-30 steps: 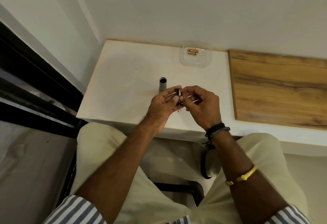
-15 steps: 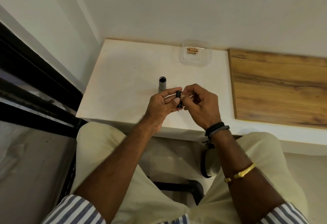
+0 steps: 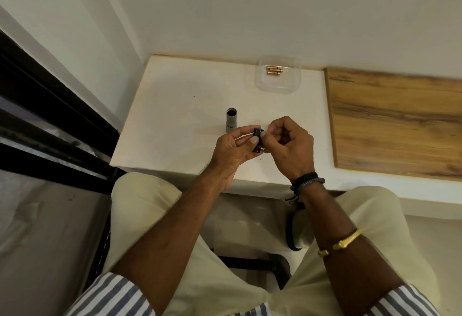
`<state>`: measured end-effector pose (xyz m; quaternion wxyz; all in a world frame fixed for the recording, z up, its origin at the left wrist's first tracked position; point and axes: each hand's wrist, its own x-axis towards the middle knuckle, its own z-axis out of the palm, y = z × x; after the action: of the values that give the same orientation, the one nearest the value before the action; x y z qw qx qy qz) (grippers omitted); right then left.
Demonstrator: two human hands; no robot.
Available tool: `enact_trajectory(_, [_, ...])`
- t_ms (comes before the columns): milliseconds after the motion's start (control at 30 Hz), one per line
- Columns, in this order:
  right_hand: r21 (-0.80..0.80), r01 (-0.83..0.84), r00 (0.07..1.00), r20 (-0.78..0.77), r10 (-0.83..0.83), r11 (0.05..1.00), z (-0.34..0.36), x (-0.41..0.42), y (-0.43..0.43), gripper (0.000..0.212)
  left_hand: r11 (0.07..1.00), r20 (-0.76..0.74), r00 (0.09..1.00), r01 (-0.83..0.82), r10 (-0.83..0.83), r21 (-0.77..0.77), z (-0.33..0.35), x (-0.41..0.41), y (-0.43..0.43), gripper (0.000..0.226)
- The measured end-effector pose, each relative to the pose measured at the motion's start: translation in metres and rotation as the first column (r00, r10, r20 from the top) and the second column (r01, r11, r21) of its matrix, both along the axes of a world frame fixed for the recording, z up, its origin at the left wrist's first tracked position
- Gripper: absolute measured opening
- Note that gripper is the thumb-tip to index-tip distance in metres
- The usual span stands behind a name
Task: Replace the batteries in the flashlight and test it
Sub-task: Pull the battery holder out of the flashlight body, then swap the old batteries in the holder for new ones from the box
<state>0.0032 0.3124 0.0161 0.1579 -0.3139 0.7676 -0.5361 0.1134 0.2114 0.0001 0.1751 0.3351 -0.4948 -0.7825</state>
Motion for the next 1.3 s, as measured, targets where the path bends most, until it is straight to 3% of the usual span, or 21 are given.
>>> enact_trajectory(133, [-0.095,0.052,0.970,0.240,-0.028,0.994,-0.002,-0.002,0.000,0.010,0.991,-0.029,0.997,-0.072,0.075,0.112,-0.001,-0.002,0.000,0.027])
enact_trajectory(267, [-0.217,0.171,0.791,0.611,-0.003,0.961,0.003,-0.006,0.002,0.010,0.971,-0.074,0.989,-0.111,0.129,0.210,0.003,-0.002,-0.005,0.027])
enact_trajectory(367, [-0.242,0.230,0.680,0.733,0.022,0.943,0.001,-0.008,0.002,0.009,0.963,-0.090,0.989,-0.095,0.121,0.251,0.004,-0.003,-0.006,0.028])
enact_trajectory(433, [-0.208,0.281,0.663,0.748,-0.033,0.937,-0.005,-0.012,0.001,0.007,0.960,-0.095,0.989,-0.085,0.114,0.268,0.004,-0.004,-0.005,0.029])
enact_trajectory(600, [-0.018,0.414,0.733,0.600,-0.321,0.910,-0.027,-0.042,-0.002,0.009,0.960,-0.107,0.988,-0.077,0.109,0.268,0.001,-0.004,-0.004,0.030])
enact_trajectory(767, [0.232,0.421,0.839,0.267,-0.474,0.877,-0.059,-0.079,-0.010,0.016,0.964,-0.111,0.986,-0.091,0.122,0.251,-0.004,-0.006,-0.004,0.028])
enact_trajectory(933, [0.410,0.287,0.951,-0.015,-0.308,0.866,-0.069,-0.088,-0.023,0.023,0.965,-0.101,0.983,-0.126,0.152,0.231,-0.009,-0.007,-0.006,0.029])
enact_trajectory(1200, [0.487,0.195,0.980,-0.138,-0.145,0.851,-0.079,-0.089,-0.032,0.020,0.979,-0.055,0.990,-0.120,0.130,0.162,-0.010,-0.007,-0.005,0.029])
enact_trajectory(1300, [0.472,0.196,0.980,-0.127,-0.153,0.859,-0.076,-0.087,-0.028,0.022,0.978,-0.064,0.990,-0.116,0.129,0.175,-0.009,-0.007,-0.005,0.030])
